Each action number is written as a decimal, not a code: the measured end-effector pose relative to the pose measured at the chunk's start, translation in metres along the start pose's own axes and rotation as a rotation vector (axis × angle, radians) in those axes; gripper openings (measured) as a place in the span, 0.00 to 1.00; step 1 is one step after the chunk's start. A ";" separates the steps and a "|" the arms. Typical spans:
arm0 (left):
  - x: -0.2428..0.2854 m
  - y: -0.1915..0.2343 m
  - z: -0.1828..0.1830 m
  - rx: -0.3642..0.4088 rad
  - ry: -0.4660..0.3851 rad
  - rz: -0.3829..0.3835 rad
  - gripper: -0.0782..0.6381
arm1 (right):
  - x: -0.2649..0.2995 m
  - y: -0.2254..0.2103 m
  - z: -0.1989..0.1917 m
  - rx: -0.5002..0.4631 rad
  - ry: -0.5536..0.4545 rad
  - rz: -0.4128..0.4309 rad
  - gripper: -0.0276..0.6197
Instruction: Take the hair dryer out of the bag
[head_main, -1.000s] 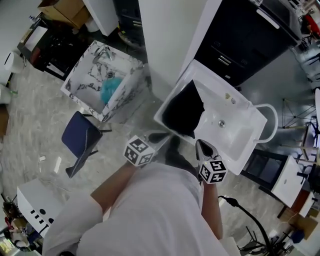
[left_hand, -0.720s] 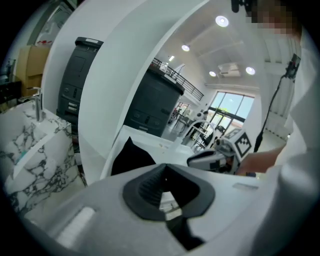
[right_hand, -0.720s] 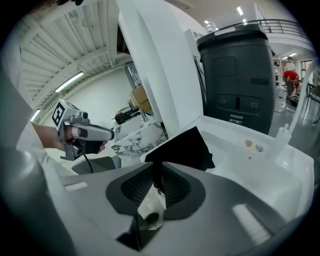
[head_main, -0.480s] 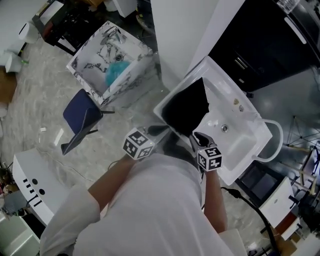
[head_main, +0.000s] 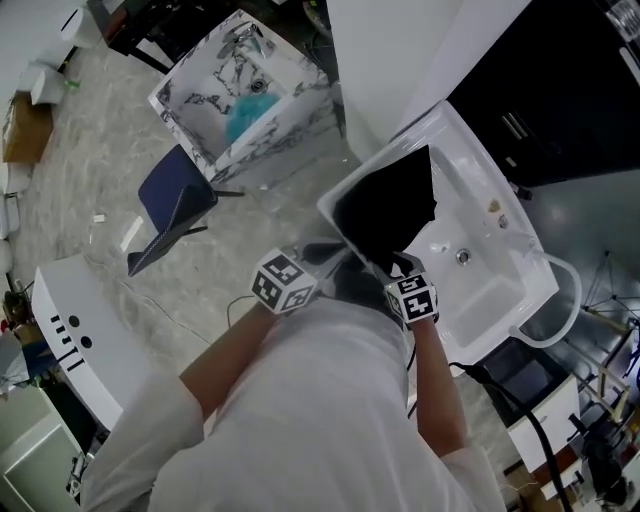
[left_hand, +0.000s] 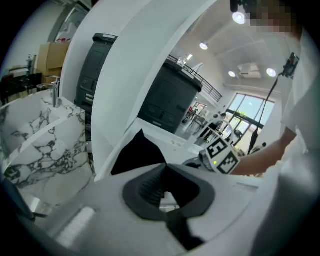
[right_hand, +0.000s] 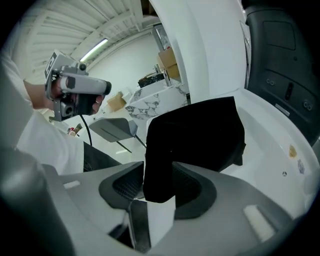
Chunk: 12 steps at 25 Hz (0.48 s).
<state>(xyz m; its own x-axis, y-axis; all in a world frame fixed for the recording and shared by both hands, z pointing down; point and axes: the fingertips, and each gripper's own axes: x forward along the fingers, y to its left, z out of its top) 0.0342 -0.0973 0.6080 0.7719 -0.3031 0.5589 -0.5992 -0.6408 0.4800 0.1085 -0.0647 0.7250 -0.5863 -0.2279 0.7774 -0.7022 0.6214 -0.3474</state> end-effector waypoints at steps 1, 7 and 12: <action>0.001 0.000 0.000 -0.004 0.001 0.003 0.11 | 0.004 -0.002 -0.003 -0.009 0.016 0.001 0.32; 0.003 0.002 -0.002 -0.016 0.012 0.028 0.11 | 0.009 -0.006 -0.002 -0.017 0.017 0.024 0.10; 0.008 0.003 -0.002 -0.012 0.021 0.047 0.11 | -0.001 -0.013 0.018 0.016 -0.050 0.050 0.07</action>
<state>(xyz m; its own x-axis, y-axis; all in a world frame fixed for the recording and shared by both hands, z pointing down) 0.0381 -0.1004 0.6148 0.7383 -0.3177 0.5950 -0.6371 -0.6181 0.4606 0.1109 -0.0857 0.7192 -0.6400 -0.2343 0.7318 -0.6775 0.6213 -0.3936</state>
